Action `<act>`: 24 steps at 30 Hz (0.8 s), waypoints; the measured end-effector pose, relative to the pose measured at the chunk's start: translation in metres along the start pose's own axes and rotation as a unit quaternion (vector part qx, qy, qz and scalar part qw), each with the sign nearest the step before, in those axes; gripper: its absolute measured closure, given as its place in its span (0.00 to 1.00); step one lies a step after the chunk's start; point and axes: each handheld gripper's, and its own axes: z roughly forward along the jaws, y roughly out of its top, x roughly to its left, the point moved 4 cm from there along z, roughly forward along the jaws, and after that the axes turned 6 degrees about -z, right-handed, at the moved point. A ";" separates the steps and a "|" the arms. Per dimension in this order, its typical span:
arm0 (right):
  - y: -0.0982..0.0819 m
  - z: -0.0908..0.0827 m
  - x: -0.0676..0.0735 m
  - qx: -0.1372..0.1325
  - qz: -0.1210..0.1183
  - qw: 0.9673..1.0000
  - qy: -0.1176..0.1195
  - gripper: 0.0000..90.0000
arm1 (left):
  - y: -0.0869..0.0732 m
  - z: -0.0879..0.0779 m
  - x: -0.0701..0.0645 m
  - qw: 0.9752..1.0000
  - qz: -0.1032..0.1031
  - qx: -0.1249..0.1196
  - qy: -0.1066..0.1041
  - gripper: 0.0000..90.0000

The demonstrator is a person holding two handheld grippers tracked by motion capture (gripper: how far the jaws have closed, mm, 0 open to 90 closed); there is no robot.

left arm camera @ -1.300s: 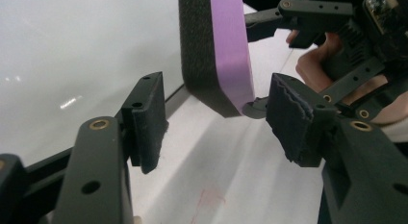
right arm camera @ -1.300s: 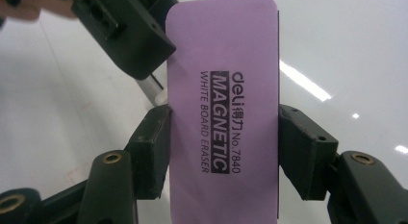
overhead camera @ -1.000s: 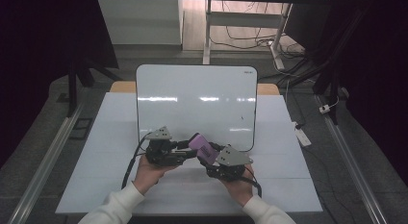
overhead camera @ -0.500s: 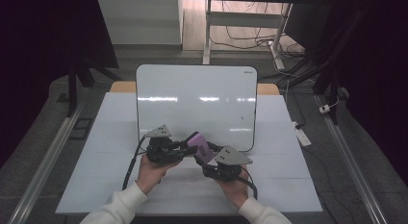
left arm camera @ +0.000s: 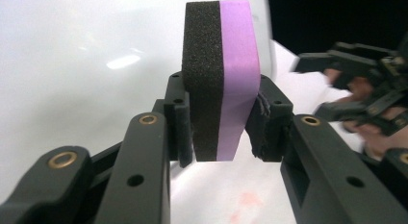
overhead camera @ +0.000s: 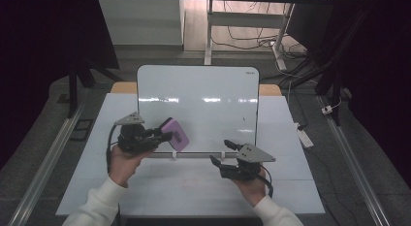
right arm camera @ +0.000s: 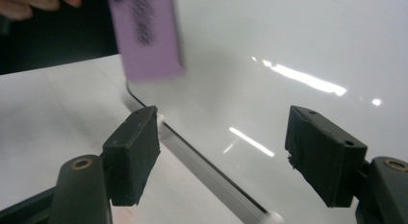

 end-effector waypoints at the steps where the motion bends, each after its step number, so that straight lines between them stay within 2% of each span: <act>1: -0.002 -0.003 -0.004 0.000 0.005 1.000 -0.003 0.30 | 0.003 -0.005 0.004 1.000 -0.001 0.000 0.008 0.71; 7: -0.010 -0.024 -0.023 0.002 0.009 0.999 -0.030 0.31 | 0.030 -0.031 0.029 0.998 -0.008 0.007 0.058 0.71; 12: -0.017 -0.033 -0.030 0.008 0.010 0.999 -0.042 0.31 | 0.057 -0.045 0.042 0.994 -0.005 0.022 0.107 0.71; 18: -0.018 -0.033 -0.030 0.009 0.001 0.999 -0.043 0.32 | 0.082 -0.047 0.052 0.988 -0.003 0.036 0.148 0.71; 22: -0.019 -0.031 -0.028 0.012 -0.003 0.999 -0.041 0.32 | 0.096 -0.042 0.058 0.985 -0.005 0.048 0.164 0.71; 24: -0.019 -0.031 -0.029 0.012 -0.003 0.999 -0.041 0.32 | 0.102 -0.040 0.060 0.984 -0.008 0.053 0.168 0.71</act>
